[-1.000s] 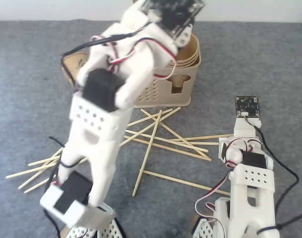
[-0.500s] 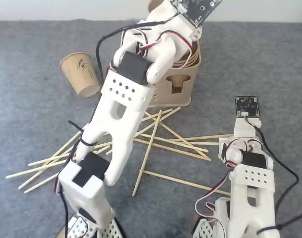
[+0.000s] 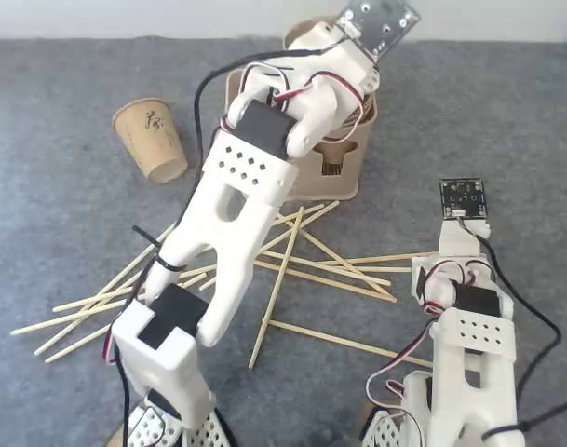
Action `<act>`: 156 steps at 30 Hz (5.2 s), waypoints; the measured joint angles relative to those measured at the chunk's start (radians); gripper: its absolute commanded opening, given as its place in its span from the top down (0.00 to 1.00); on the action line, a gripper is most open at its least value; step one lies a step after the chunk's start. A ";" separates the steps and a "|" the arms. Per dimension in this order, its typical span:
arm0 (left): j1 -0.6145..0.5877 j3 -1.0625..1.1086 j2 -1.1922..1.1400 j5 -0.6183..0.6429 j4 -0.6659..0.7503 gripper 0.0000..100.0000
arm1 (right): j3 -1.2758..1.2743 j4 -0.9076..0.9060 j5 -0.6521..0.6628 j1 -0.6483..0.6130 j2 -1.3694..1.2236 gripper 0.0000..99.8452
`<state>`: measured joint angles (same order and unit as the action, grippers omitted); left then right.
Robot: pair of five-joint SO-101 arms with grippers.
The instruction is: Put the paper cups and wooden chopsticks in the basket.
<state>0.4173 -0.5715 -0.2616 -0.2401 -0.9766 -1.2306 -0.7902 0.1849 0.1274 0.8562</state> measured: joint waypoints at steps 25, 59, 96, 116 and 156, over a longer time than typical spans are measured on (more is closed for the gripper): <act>-0.282 -0.071 0.267 0.104 -0.338 0.86 | 0.000 0.000 0.002 0.000 0.000 0.99; -0.756 -0.707 -1.003 0.307 0.084 0.86 | -0.035 0.028 0.002 0.000 0.009 0.99; -0.690 -0.163 -0.413 0.206 -0.746 0.99 | -0.035 0.028 0.023 -0.008 0.009 0.99; -0.689 -0.146 -0.282 0.204 -0.683 0.98 | -0.035 0.028 0.026 -0.008 0.009 0.99; -0.746 -0.210 -0.548 -0.517 -0.746 0.99 | -0.035 0.028 0.026 -0.008 0.009 0.99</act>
<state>-0.3284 -0.7818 -0.8094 -0.7572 -1.7223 -1.2658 -0.7626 0.2110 0.1197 0.8654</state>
